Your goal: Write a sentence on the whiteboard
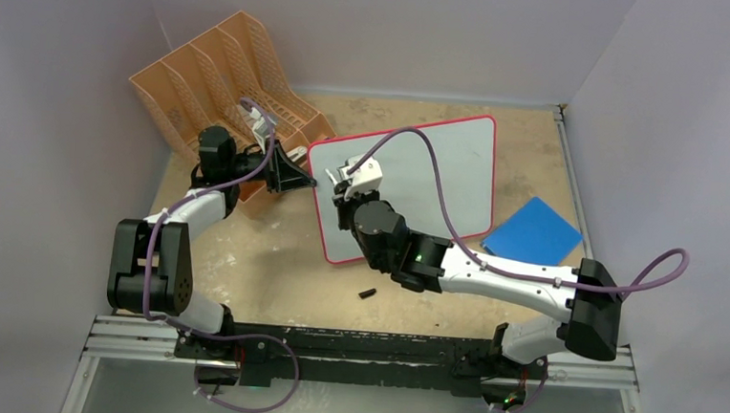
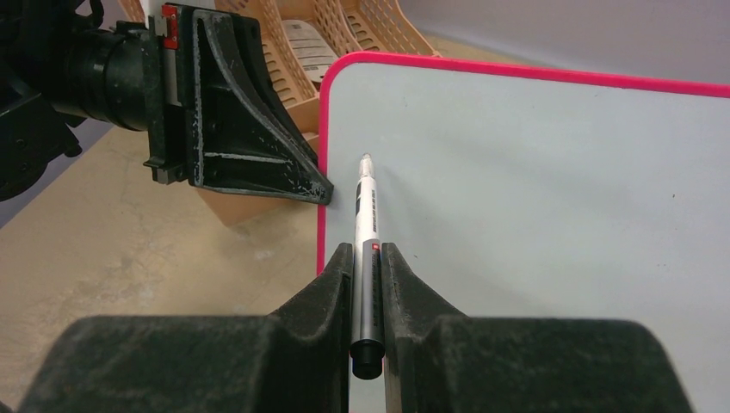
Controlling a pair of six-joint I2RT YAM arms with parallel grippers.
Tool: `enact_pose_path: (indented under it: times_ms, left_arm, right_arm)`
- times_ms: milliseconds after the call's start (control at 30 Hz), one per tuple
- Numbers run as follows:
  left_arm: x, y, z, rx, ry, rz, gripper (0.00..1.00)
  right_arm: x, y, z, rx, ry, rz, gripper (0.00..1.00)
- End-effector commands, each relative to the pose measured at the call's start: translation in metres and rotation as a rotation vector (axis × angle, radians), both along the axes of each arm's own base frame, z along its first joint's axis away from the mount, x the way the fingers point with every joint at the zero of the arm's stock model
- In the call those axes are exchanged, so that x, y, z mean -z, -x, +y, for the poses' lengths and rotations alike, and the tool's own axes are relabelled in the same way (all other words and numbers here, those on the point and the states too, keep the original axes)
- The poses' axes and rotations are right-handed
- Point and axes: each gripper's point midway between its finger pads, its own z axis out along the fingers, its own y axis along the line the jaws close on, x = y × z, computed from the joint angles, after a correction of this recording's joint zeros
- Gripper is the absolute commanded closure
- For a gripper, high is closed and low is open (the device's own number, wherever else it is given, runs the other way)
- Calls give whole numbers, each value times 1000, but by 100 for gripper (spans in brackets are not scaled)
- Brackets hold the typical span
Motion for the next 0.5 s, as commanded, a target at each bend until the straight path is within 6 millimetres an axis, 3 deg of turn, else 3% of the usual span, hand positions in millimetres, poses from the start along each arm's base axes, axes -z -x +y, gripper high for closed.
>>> enact_pose_path:
  times_ms: [0,467]
  left_arm:
    - [-16,3,-1,21,-4,-93,100]
    - [-16,3,-1,21,-4,-92,100]
  right_arm:
    - [-22,-2,-2,49,-29,-30,100]
    - [-19,-3,-2,65,-15,-19,100]
